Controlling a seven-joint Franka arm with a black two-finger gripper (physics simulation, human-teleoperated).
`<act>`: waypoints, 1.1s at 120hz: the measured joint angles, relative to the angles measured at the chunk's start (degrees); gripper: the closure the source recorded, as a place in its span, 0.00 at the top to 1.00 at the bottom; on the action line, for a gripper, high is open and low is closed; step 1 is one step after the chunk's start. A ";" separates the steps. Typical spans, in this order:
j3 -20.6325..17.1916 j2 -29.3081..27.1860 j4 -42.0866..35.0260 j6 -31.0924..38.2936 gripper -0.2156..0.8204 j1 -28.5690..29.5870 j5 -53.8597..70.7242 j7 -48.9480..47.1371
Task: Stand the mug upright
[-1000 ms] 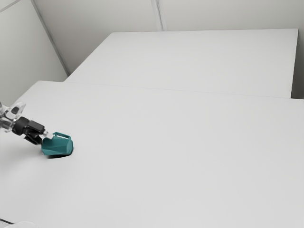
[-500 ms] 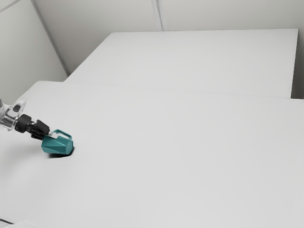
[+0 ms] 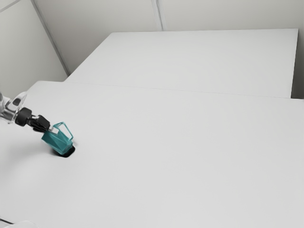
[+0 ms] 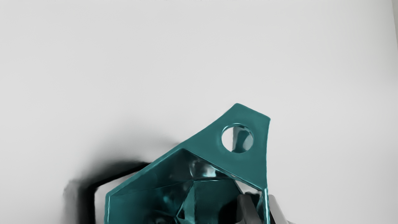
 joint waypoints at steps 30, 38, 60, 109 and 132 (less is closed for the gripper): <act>-3.42 -7.86 -5.61 4.49 0.03 -0.54 1.71 0.74; -5.41 -10.08 -7.62 6.94 0.03 -0.65 3.01 0.91; -13.52 -15.99 -13.84 17.10 0.03 -0.64 8.00 0.90; -30.62 -23.33 -21.89 33.96 0.03 -2.26 22.80 -12.32; -35.20 -26.43 -25.64 39.28 0.03 -2.71 23.33 -20.02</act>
